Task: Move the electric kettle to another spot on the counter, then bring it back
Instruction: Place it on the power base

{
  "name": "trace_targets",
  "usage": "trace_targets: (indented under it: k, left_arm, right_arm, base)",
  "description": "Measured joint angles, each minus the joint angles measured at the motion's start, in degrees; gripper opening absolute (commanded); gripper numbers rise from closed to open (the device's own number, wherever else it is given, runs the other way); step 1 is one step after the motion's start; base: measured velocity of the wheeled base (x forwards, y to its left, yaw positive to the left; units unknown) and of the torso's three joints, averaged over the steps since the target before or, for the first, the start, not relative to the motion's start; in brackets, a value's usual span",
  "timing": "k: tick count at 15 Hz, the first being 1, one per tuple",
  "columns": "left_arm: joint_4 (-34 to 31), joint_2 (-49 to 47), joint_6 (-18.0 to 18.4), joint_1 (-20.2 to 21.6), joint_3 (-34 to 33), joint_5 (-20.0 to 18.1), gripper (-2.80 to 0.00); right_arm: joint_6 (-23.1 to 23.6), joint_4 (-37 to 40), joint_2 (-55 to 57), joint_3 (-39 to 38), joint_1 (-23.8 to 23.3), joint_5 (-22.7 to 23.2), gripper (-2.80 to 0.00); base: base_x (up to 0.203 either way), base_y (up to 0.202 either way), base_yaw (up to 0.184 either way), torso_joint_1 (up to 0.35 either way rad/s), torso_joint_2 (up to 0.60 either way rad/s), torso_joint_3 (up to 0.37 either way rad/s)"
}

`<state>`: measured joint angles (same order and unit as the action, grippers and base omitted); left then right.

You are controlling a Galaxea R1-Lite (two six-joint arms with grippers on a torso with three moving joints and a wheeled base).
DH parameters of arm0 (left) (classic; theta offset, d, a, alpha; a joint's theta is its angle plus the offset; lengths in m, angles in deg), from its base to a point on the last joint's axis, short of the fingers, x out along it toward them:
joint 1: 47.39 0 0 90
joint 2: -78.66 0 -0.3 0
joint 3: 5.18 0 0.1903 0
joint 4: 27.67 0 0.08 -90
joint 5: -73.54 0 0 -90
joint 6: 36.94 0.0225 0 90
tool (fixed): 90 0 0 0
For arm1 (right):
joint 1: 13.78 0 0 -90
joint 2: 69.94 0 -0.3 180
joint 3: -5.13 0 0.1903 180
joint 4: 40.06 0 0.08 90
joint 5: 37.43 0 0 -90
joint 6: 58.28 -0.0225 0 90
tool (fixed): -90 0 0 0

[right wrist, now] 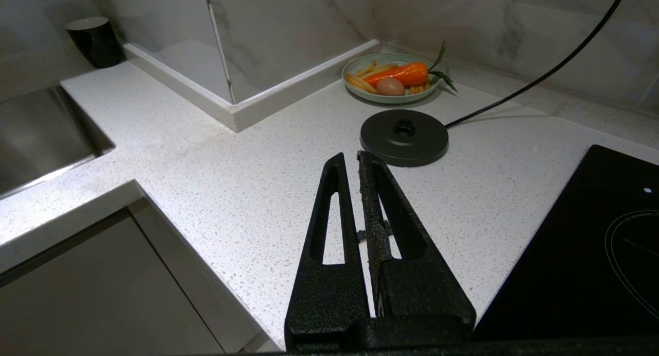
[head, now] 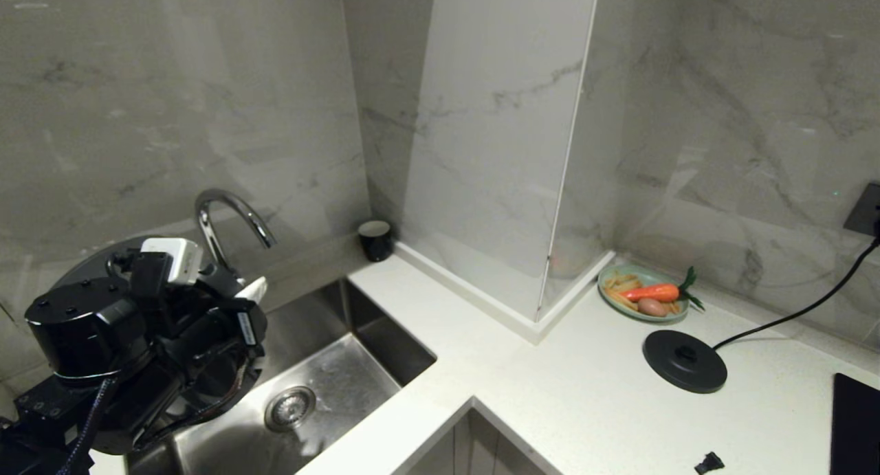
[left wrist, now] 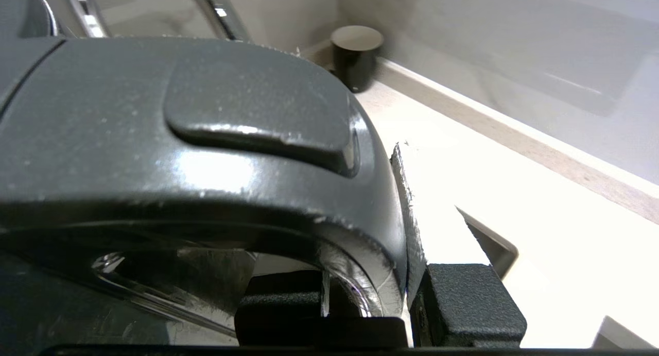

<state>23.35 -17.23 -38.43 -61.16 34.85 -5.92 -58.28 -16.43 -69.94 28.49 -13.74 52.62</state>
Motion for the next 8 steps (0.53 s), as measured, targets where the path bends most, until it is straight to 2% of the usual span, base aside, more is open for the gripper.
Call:
trace_targets:
  k: [3, 8]
  left_arm:
    - [0.0, 0.2, 0.0, -1.6, -0.5, 0.1, -2.80]
    - [0.2, 0.3, 0.0, -1.9, -0.9, 0.2, -2.80]
  right_arm:
    - [0.1, -0.1, 0.0, 0.0, 0.0, 0.0, -2.80]
    - [-0.1, 0.0, 0.0, 0.0, 0.0, 0.0, -2.80]
  base:
    - [0.000, 0.000, 0.000, 0.000, 0.00, 0.000]
    - [0.000, 0.000, 0.000, 0.000, 0.00, 0.000]
